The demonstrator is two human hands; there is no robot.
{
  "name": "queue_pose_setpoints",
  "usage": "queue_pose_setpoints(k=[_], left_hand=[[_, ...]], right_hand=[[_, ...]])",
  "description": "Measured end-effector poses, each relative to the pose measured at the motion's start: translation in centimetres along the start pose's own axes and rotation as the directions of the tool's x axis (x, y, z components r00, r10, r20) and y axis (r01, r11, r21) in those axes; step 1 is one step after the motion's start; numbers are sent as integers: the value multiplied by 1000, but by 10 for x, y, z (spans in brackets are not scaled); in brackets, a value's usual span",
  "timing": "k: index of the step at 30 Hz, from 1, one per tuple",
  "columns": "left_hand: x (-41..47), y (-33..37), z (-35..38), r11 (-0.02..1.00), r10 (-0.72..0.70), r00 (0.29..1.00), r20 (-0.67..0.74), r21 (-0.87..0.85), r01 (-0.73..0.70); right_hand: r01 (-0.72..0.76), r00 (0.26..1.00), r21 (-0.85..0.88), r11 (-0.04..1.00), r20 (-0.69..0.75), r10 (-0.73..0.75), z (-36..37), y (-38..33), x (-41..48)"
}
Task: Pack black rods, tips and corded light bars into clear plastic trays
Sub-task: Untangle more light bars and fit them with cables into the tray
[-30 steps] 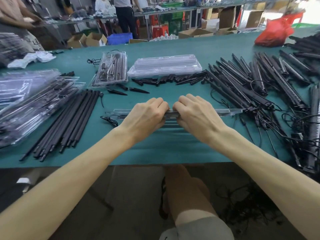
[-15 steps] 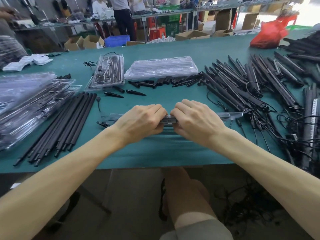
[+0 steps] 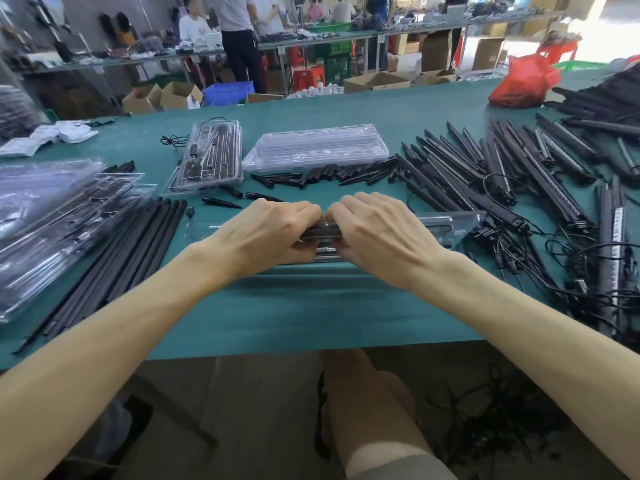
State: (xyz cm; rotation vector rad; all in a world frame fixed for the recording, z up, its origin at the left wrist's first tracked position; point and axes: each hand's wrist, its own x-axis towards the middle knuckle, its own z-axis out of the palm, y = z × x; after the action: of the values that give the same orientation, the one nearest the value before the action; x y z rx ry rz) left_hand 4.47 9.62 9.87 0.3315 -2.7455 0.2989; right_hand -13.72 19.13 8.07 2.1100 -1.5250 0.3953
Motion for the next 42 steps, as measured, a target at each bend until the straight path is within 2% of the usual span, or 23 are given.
queue_pose_setpoints(k=[3, 8, 11, 21, 38, 42], left_hand=[[-3, -3, 2, 1000, 5, 1000, 10, 11, -5], [-2, 0, 6, 1000, 17, 1000, -3, -4, -17], [1, 0, 8, 1000, 20, 1000, 3, -13, -20], [5, -4, 12, 995, -41, 999, 21, -93, 42], [11, -7, 13, 991, -64, 997, 30, -113, 67], [10, -5, 12, 990, -74, 996, 48, -119, 79]], right_hand=[[7, 1000, 43, 999, 9, -7, -2, 2, 1], [-41, 991, 153, 987, 129, 21, 1, 9, 2], [-60, 988, 205, 977, 152, 29, 2, 12, 2], [-77, 986, 233, 970, 160, 40, 2, 15, 10], [-152, 960, 288, 945, 270, 72, -3, 19, 17], [-157, 963, 294, 943, 259, 79, -1, 18, 15]])
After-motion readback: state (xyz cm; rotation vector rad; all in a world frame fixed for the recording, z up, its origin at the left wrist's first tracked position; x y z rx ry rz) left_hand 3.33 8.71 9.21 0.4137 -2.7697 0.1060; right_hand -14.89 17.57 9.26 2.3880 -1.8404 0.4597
